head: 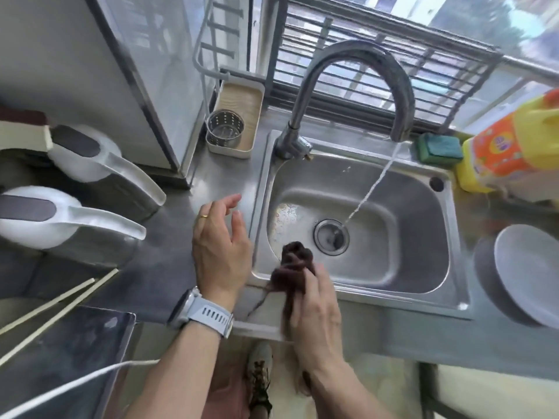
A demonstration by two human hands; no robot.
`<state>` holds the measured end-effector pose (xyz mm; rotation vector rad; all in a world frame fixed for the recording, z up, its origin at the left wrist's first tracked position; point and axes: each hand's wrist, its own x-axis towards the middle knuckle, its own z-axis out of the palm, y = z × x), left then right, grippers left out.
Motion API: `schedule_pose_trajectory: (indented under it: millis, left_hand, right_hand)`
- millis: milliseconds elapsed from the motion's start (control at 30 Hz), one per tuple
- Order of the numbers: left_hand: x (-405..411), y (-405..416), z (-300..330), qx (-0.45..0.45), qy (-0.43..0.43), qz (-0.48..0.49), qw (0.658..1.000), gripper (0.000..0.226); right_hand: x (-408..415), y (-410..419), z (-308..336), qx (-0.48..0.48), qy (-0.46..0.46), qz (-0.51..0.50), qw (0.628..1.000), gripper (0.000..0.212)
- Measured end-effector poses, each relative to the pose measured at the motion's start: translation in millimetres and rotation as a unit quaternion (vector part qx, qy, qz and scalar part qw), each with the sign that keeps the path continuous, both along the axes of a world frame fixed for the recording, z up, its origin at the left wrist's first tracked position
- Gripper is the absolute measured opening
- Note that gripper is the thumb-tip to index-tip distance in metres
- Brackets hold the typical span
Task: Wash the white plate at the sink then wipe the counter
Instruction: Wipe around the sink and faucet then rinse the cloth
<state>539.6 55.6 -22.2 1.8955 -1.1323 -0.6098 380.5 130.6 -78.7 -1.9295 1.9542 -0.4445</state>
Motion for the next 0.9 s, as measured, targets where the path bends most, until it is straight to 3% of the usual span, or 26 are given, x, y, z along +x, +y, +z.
schedule_pose_trajectory:
  millis: [133,267,367,433,500,700,900]
  left_hand:
    - [-34,-8,-5,0.026,-0.007,-0.030,0.999,0.027]
    - [-70,-15,-10,0.039,-0.032,-0.075,0.996,0.028]
    - [-88,-18,-17,0.031,-0.064,-0.109,0.991,0.028]
    - [-97,-20,-21,0.033,-0.080,-0.122,0.989,0.027]
    - [-106,-20,-26,0.040,-0.095,-0.131,0.986,0.026]
    - [-125,-14,-41,0.120,-0.176,-0.199,0.956,0.026]
    - [-112,-9,-60,0.194,-0.280,-0.219,0.914,0.040]
  right_hand:
    - [-52,-14,6,0.037,0.021,-0.093,0.995,0.028]
    - [14,-19,1,0.031,-0.016,0.079,0.996,0.040]
    - [24,-29,-7,0.044,-0.091,0.060,0.993,0.036]
    - [-12,-20,-1,0.024,-0.025,0.104,0.994,0.043]
    - [-67,-7,8,0.021,-0.019,0.119,0.993,0.050]
    - [-281,-13,13,0.015,0.137,0.004,0.990,0.048]
    - [-318,-81,4,-0.020,0.197,0.138,0.970,0.047]
